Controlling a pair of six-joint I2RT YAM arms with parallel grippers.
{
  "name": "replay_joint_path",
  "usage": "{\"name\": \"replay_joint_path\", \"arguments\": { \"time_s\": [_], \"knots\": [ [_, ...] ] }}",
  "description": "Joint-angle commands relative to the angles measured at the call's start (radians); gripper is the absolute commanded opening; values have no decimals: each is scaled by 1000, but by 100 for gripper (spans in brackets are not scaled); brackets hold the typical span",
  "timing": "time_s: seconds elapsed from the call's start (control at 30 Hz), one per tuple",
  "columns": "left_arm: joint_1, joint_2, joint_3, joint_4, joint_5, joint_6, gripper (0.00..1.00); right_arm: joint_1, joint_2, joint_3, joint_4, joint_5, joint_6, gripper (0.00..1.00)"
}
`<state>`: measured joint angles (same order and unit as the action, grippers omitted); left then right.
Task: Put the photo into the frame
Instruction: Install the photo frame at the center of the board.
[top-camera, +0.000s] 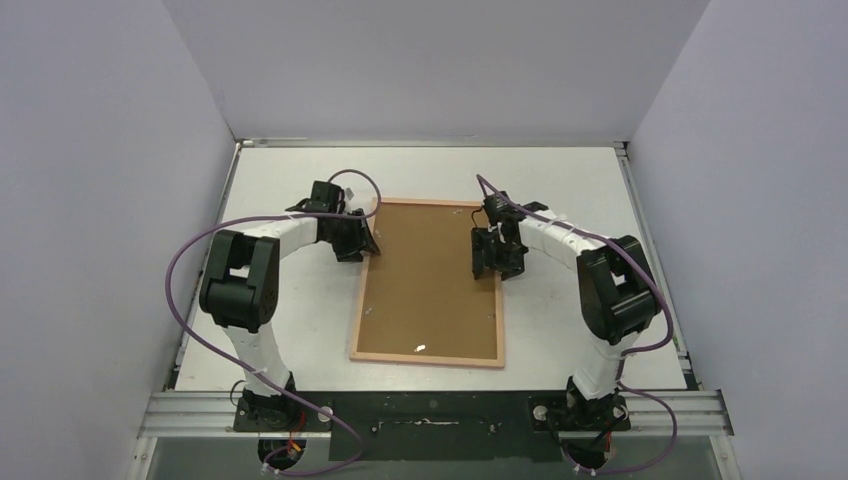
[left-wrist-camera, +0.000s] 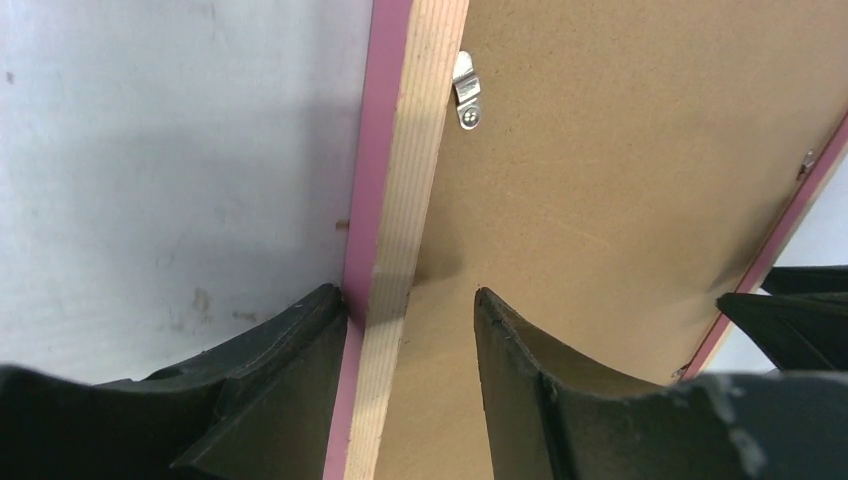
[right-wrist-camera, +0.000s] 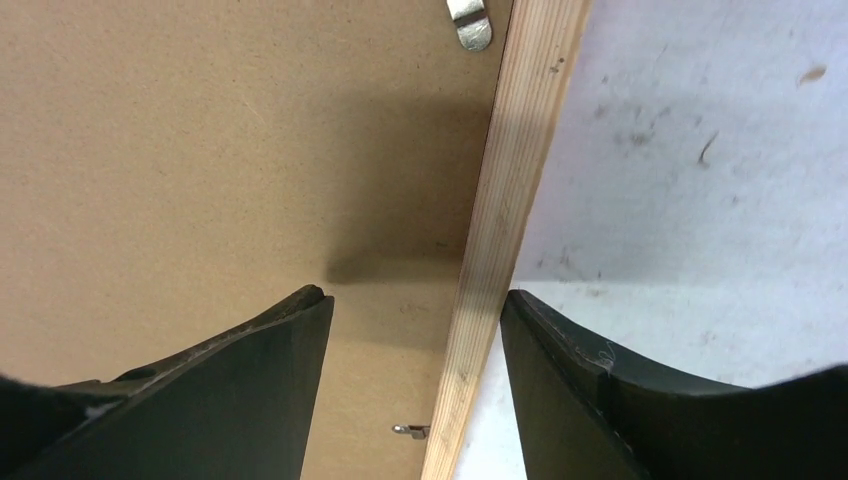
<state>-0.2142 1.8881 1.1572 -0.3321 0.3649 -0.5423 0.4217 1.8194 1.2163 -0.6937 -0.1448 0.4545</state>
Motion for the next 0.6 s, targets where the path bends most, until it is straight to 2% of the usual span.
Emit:
{"name": "replay_joint_path", "arguments": {
  "time_s": [0.0,0.2,0.4,0.57],
  "knots": [
    [-28,-39,-28,-122,-76,19,48,21,-104,25,28,68,54,62],
    [-24,-10,1,-169,-80,67,47,12,-31,124,13,276,-25,63],
    [-23,5,1,-184,-86,90,43,-8,85,205,44,178,-165,56],
    [-22,6,1,-190,-83,98,43,-42,103,201,36,160,-179,55]
  ]
}}
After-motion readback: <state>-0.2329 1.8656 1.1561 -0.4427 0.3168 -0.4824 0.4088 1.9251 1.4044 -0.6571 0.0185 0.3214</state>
